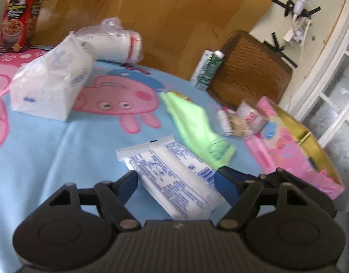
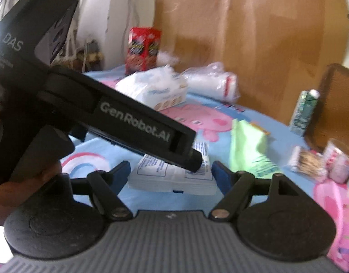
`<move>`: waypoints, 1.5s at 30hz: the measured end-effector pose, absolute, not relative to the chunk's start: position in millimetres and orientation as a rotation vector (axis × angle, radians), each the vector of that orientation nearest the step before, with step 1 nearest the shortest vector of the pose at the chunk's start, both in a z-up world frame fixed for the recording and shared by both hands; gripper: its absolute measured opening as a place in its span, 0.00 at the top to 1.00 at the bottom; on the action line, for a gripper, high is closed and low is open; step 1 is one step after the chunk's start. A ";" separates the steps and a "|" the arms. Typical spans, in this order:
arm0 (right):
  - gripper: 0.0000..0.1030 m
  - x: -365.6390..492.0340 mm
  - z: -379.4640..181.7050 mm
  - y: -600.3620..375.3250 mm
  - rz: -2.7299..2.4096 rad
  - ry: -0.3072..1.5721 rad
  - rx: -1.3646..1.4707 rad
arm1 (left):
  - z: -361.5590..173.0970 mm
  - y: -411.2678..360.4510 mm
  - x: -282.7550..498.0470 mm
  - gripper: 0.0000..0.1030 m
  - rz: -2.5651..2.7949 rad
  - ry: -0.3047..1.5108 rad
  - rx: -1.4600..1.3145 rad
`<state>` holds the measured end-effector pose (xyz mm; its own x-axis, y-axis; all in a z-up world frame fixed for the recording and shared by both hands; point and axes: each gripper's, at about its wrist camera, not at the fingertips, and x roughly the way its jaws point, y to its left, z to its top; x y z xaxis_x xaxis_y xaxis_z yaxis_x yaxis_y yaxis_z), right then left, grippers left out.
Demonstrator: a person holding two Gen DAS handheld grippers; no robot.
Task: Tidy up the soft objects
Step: 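Grasp the white wet-wipe packet with the left gripper, then carry the wet-wipe packet into the pink tin and open the left gripper, then grasp the light green cloth with the right gripper and lift it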
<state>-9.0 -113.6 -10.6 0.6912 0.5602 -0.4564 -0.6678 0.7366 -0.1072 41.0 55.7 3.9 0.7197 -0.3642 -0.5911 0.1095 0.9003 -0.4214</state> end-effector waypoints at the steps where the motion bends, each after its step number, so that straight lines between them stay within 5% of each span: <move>1: 0.22 -10.5 -6.9 -118.7 0.680 0.398 -0.268 | 8.7 50.7 41.0 0.28 -0.283 0.715 -0.370; 20: 0.22 -3.4 31.8 -313.8 0.191 0.206 -0.119 | 77.4 -202.8 106.6 0.30 -0.679 0.626 -0.023; 22: 0.42 8.0 28.8 -328.1 0.159 0.222 -0.108 | 74.0 -224.4 114.3 0.28 -0.670 0.622 0.011; 25: 0.41 30.0 17.2 -336.8 0.058 0.245 -0.138 | 64.9 -241.2 122.7 0.26 -0.613 0.617 0.054; 29: 0.32 36.0 9.4 -355.5 0.013 0.269 -0.093 | 60.3 -220.8 126.1 0.22 -0.612 0.656 -0.023; 45: 0.33 23.2 17.1 -267.1 0.297 0.272 -0.036 | 19.5 14.2 82.5 0.22 -0.166 0.649 -0.199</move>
